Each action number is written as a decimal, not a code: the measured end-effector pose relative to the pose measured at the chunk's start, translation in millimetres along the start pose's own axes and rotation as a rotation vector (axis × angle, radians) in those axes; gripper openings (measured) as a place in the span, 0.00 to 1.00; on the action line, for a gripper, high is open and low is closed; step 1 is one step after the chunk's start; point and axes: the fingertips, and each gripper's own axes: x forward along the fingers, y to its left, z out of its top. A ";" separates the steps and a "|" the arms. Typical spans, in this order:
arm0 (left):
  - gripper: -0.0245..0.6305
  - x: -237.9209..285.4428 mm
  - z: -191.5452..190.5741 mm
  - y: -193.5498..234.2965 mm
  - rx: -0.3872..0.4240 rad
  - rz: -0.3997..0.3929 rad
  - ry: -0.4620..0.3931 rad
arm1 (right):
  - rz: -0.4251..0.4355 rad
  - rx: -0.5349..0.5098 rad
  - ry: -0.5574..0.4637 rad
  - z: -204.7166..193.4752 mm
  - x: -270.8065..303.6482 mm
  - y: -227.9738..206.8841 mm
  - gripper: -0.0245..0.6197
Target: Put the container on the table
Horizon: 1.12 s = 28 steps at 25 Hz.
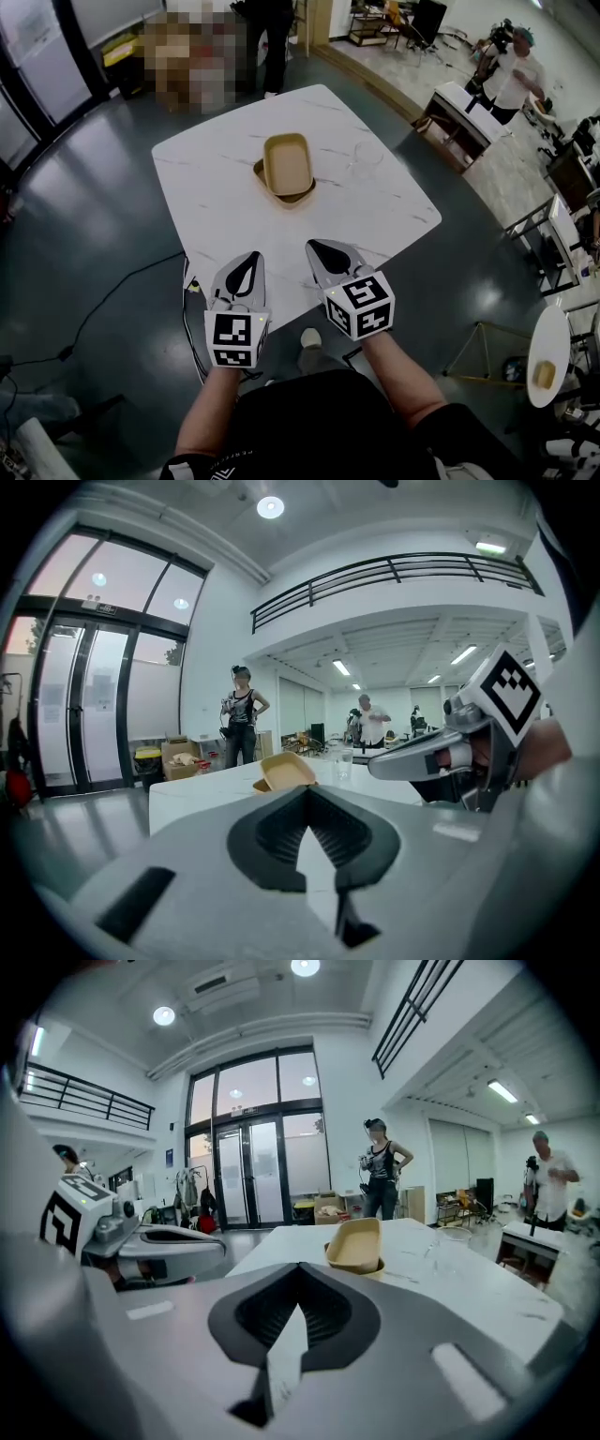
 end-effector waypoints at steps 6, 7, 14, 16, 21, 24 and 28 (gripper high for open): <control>0.03 -16.3 -10.6 -1.8 -0.028 -0.006 0.020 | -0.004 -0.004 -0.035 7.5 -13.2 20.7 0.03; 0.03 -19.1 -12.3 -3.0 -0.033 -0.009 0.023 | -0.005 -0.010 -0.033 6.3 -14.8 24.5 0.03; 0.03 -36.0 -23.8 -6.0 -0.051 -0.024 0.045 | -0.031 -0.012 -0.013 -5.7 -23.3 38.2 0.03; 0.03 -39.8 -24.4 -6.2 -0.053 -0.029 0.047 | -0.036 -0.009 -0.014 -6.1 -25.9 40.6 0.03; 0.03 -42.0 -25.9 -4.2 -0.056 -0.043 0.052 | -0.049 -0.011 -0.017 -5.8 -29.2 45.5 0.03; 0.03 -41.1 -27.0 -5.7 -0.056 -0.053 0.052 | -0.055 -0.005 -0.018 -7.7 -30.6 45.0 0.03; 0.03 -37.8 -29.8 -8.9 -0.059 -0.071 0.059 | -0.059 0.000 -0.023 -6.8 -32.2 42.9 0.03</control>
